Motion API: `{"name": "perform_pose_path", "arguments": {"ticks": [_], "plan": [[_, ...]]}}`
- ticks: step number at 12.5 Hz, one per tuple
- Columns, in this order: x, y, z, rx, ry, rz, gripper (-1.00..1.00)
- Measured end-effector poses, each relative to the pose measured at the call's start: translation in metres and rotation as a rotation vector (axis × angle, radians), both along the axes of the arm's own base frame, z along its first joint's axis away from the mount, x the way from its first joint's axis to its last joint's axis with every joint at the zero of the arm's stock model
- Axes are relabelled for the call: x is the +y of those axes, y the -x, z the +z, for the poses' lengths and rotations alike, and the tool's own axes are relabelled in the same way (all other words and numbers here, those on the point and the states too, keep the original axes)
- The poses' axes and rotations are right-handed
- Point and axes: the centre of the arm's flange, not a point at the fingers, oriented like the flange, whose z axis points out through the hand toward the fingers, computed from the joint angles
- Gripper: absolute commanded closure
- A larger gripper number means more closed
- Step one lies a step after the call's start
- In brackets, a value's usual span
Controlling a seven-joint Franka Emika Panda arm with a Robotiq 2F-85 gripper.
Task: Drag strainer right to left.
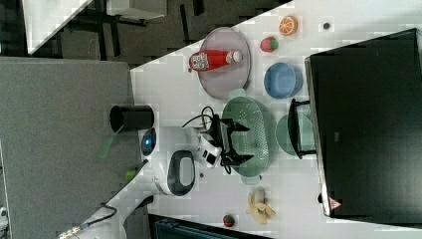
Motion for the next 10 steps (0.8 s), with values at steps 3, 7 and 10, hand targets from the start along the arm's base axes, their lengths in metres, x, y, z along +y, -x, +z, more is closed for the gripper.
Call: {"name": "perform_pose_path", "arguments": {"ticks": [3, 7, 10], "plan": [[0.019, -0.002, -0.014, -0.040, -0.018, -0.025, -1.00], [0.043, 0.004, -0.044, -0.013, -0.015, -0.020, -1.00], [0.055, 0.012, -0.049, 0.002, -0.020, -0.027, -1.00]]}}
